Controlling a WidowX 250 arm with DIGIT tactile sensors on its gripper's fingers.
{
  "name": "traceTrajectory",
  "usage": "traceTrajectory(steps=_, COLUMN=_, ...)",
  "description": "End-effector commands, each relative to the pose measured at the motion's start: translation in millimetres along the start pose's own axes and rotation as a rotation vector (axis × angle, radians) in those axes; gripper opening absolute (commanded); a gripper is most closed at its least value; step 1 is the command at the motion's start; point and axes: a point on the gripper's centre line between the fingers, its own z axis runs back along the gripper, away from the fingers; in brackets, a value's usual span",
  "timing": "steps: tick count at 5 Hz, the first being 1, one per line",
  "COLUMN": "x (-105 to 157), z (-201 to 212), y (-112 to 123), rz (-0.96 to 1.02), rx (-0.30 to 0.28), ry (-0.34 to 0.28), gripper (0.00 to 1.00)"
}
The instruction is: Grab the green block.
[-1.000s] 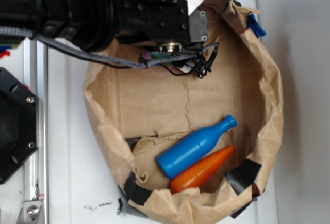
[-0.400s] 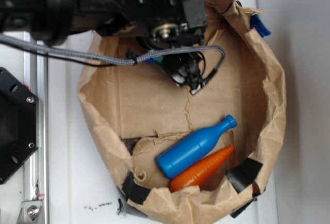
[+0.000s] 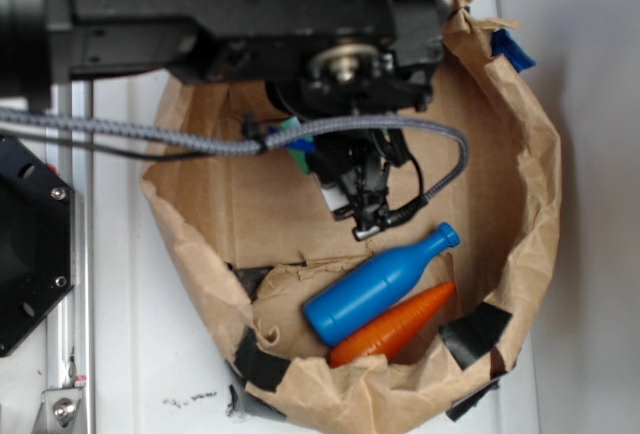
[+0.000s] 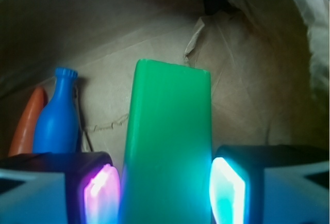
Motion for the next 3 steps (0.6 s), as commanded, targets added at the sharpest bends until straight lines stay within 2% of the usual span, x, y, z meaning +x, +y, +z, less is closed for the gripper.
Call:
traceTrajectory(steps=1, x=16.1, z=32.8, y=-1.6, rz=-0.211, rx=-0.017, ry=-0.08, gripper=0.0)
traceTrajectory(steps=3, x=18.1, z=31.0, y=-0.3, rz=-0.208, rx=-0.017, ry=-0.072, gripper=0.0)
